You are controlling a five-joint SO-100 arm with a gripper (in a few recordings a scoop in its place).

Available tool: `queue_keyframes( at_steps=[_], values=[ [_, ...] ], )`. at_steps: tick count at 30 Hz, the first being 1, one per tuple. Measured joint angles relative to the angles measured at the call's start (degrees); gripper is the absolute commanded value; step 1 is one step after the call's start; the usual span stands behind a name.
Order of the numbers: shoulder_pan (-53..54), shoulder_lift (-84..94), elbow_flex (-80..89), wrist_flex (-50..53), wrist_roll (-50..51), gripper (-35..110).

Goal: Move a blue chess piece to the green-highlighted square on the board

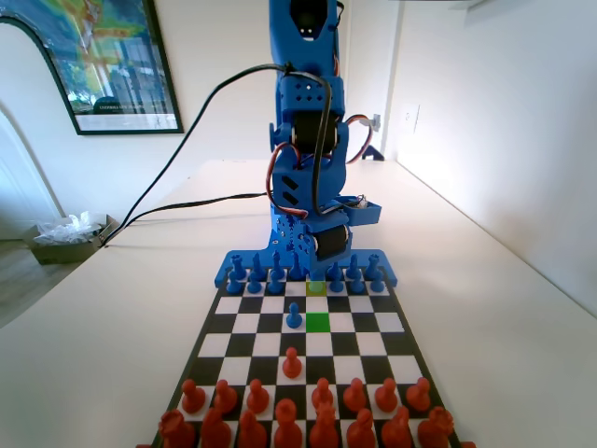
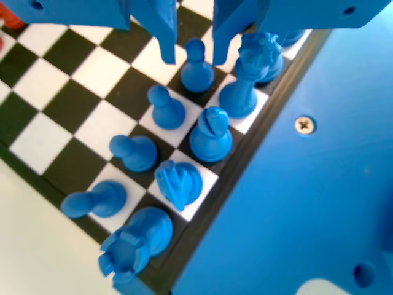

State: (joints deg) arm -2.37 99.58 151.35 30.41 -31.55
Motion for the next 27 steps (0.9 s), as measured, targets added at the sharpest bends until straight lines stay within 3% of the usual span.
queue_keyframes(
  at_steps=[23, 27],
  values=[
    [-0.09, 0.09, 1.76, -3.08, -1.05, 1],
    [0.70, 0.00, 0.35, 0.70, -1.23, 1]
  ],
)
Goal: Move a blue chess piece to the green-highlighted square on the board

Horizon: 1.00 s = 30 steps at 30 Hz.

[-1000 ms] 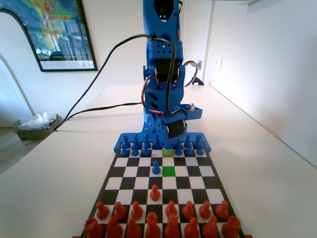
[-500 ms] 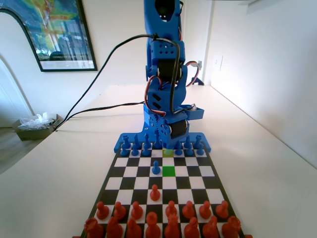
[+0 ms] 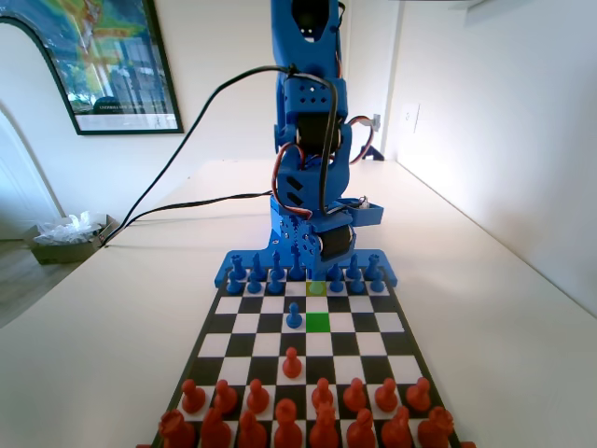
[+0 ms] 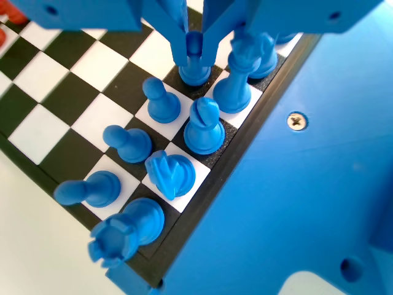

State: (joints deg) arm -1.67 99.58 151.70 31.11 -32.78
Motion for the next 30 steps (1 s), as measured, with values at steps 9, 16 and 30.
queue_keyframes(
  at_steps=[9, 16, 30],
  values=[
    [0.88, 0.00, -11.51, 10.99, 0.53, 1],
    [-0.09, -1.58, -18.90, 15.64, 1.67, 1],
    [-0.44, -9.93, -22.06, 11.25, 2.64, 1]
  ],
)
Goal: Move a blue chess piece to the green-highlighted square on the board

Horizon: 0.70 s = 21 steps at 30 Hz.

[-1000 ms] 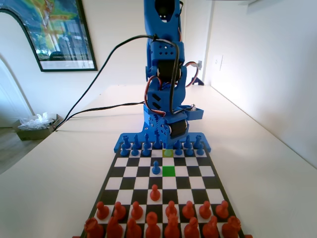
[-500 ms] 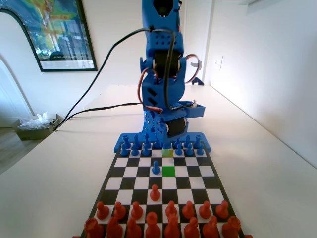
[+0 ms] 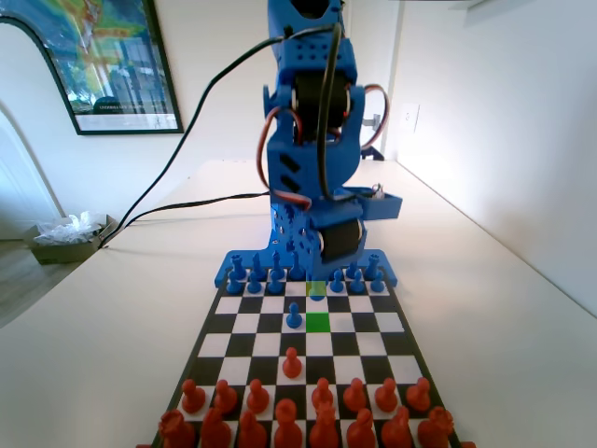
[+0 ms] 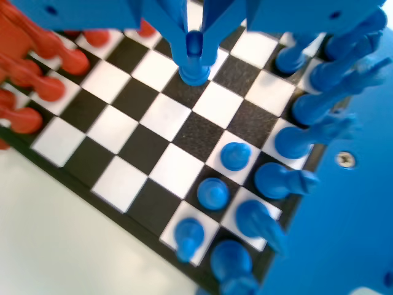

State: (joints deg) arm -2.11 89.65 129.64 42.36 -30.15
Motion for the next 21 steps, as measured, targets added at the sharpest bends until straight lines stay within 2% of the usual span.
queue_keyframes(
  at_steps=[21],
  values=[
    [0.70, -4.66, -0.53, -5.89, -1.58, 1]
  ],
)
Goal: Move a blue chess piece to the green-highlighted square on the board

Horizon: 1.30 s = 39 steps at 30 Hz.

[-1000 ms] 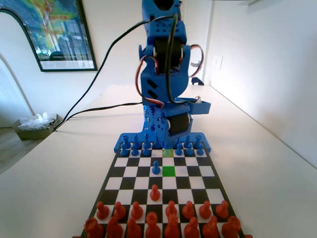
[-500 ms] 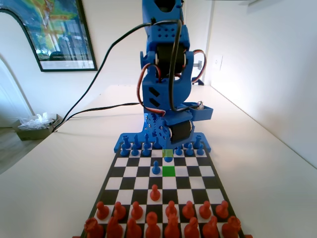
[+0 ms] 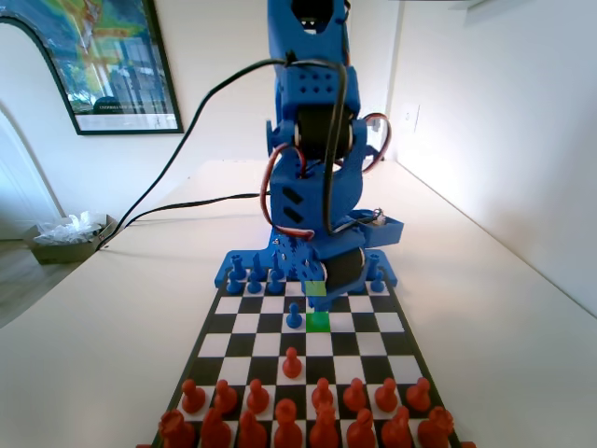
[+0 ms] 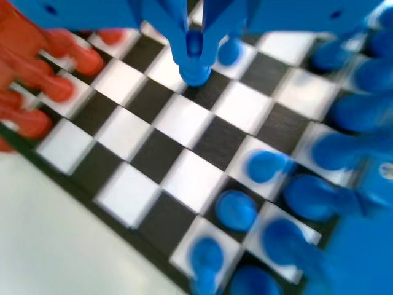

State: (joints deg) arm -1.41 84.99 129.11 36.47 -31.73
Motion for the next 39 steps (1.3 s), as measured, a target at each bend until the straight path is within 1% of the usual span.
queue_keyframes(
  at_steps=[9, 31, 39],
  values=[
    [0.53, 0.00, 1.67, -2.81, -0.62, 1],
    [1.41, 0.00, 2.20, -2.90, -1.05, 9],
    [1.23, 0.00, -2.99, 2.02, -0.53, 10]
  ],
)
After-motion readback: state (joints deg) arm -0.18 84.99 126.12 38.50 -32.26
